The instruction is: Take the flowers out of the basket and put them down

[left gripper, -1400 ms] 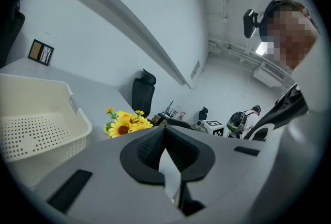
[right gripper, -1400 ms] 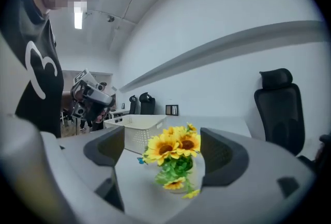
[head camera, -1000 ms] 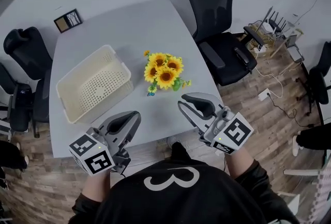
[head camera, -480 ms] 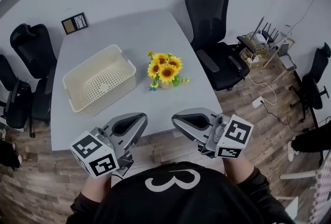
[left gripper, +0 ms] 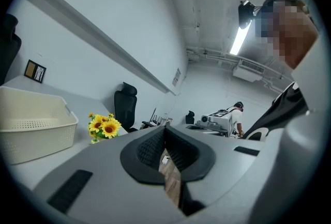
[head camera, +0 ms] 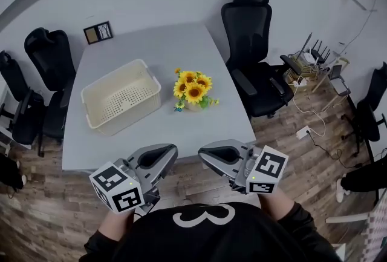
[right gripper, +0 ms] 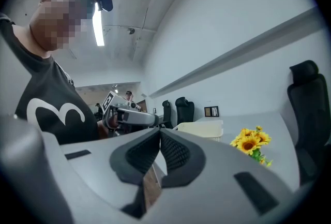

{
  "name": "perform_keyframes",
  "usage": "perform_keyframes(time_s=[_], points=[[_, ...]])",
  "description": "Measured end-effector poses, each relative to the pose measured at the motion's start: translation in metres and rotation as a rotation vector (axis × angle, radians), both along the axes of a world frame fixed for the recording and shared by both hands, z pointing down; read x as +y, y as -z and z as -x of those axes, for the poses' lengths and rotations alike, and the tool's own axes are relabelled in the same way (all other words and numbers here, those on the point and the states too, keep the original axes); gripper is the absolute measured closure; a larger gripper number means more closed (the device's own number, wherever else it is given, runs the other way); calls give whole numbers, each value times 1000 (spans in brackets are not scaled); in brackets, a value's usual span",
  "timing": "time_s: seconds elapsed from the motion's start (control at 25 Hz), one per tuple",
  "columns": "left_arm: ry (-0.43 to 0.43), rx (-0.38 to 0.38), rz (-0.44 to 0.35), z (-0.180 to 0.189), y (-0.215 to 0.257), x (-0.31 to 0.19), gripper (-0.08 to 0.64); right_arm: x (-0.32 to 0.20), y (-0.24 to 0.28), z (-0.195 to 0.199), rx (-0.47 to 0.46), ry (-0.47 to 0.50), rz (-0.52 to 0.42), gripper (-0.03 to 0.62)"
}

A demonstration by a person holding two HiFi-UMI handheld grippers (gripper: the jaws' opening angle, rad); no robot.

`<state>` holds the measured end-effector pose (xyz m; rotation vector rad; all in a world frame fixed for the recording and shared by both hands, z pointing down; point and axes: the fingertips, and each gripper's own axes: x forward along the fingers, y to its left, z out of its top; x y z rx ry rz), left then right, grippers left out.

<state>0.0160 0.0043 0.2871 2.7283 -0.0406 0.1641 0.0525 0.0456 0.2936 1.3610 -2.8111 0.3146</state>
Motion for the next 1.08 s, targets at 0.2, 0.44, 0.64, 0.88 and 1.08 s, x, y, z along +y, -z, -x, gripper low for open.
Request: perform_keyframes(time_s=[0.2, 0.44, 0.64, 0.88, 1.08], points=[[8, -10, -9, -10, 1, 22, 548, 19, 0, -12, 31, -9, 2, 583], [19, -24, -11, -15, -3, 45, 548, 39, -1, -18, 15, -20, -14, 583], [27, -28, -28, -13, -2, 62, 548, 53, -2, -18, 31, -32, -20, 583], [34, -31, -42, -12, 1, 80, 548, 71, 2, -21, 22, -44, -42, 584], [32, -39, -24, -14, 0, 97, 548, 85, -2, -24, 16, -57, -42, 584]])
